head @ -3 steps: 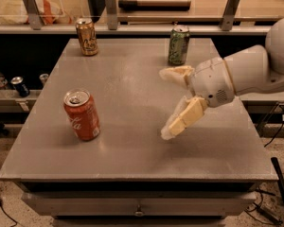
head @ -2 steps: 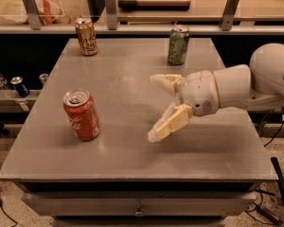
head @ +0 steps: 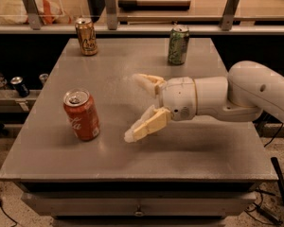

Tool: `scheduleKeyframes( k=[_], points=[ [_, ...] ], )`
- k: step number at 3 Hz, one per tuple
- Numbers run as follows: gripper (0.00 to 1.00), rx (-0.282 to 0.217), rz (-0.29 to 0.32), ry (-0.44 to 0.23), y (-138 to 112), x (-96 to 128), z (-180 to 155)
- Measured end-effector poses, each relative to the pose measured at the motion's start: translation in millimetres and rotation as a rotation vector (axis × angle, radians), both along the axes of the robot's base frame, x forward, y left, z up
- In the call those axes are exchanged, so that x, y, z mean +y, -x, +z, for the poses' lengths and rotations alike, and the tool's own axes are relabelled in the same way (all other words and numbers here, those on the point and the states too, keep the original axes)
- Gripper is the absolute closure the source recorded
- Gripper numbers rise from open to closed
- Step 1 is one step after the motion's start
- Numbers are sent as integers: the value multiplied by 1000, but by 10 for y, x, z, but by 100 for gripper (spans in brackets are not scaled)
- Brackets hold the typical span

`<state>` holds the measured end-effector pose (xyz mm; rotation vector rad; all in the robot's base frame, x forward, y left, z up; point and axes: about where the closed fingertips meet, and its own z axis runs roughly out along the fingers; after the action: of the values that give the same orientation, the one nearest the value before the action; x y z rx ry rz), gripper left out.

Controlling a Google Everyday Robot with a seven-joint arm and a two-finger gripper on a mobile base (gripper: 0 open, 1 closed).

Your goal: Knock coke can over

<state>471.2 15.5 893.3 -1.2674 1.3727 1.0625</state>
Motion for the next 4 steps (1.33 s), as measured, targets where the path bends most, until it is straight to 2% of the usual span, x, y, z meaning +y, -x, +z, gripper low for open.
scheduleKeyframes(
  k=[2, 3, 4],
  points=[
    [0, -56, 45, 10, 93, 570, 122],
    [0, -54, 80, 6, 103, 804, 94],
    [0, -40, 106, -10, 85, 945, 29]
  ],
)
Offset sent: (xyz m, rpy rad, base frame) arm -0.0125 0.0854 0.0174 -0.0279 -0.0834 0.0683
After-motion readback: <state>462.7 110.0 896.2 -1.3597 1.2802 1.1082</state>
